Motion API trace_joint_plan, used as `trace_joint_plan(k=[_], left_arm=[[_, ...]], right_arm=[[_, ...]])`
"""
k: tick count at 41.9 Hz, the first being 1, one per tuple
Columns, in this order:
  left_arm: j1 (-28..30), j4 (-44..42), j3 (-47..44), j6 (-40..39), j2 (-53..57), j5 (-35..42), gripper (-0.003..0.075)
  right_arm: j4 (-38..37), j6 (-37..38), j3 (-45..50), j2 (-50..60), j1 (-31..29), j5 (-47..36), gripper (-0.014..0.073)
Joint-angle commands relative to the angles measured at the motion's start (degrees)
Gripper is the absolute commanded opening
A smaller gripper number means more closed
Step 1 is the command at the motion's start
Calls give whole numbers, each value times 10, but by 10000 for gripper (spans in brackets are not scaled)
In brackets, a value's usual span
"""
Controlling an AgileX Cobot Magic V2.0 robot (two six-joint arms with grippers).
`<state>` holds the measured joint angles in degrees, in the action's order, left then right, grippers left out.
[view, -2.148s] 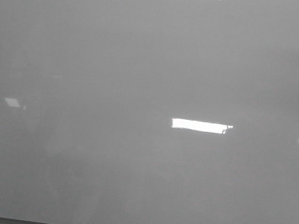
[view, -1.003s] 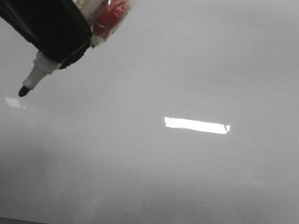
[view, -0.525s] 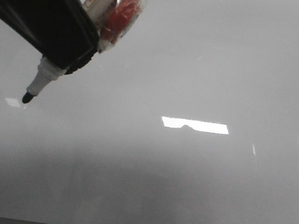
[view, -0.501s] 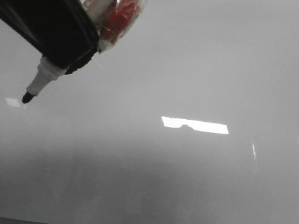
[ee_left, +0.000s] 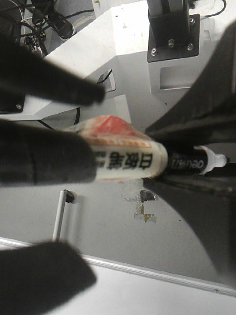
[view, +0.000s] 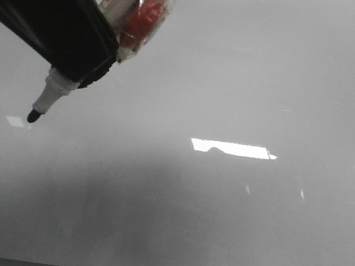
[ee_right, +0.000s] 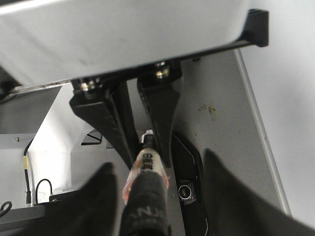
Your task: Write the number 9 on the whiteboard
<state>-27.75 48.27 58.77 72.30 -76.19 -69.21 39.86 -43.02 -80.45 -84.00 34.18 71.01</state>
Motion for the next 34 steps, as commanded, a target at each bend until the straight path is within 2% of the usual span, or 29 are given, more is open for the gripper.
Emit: trace_joint_plan(k=[1,5,9,13,18,23,27,31,34], left_arm=[[-5,38,19,0,17,16,8],[-5,38,19,0,17,28,81],[-5,40,19,0,17,42,214],[-5,48,19,0,17,51,337],[-3,53,19,-12,17,53,419],[2,33,19,-48,26,71,424],[34,21,19,-74,46,68,410],[94,21,11,-83,75,67,362],[151,27,-6,-83,104,67,288]], right_arm=[[35,-8,-20,17,0,30,185],[35,-8,-20,17,0,35,59],[35,-8,-20,17,0,36,-22],[35,-8,-20,17,0,37,-67],[35,-8,-20,17,-10,29,-68],[26,-8,-16,20,-53,27,-68],[26,-8,4,34,-86,20,-68],[26,-9,38,59,-114,-29,-68],[28,-9,69,78,-129,-99,-68]])
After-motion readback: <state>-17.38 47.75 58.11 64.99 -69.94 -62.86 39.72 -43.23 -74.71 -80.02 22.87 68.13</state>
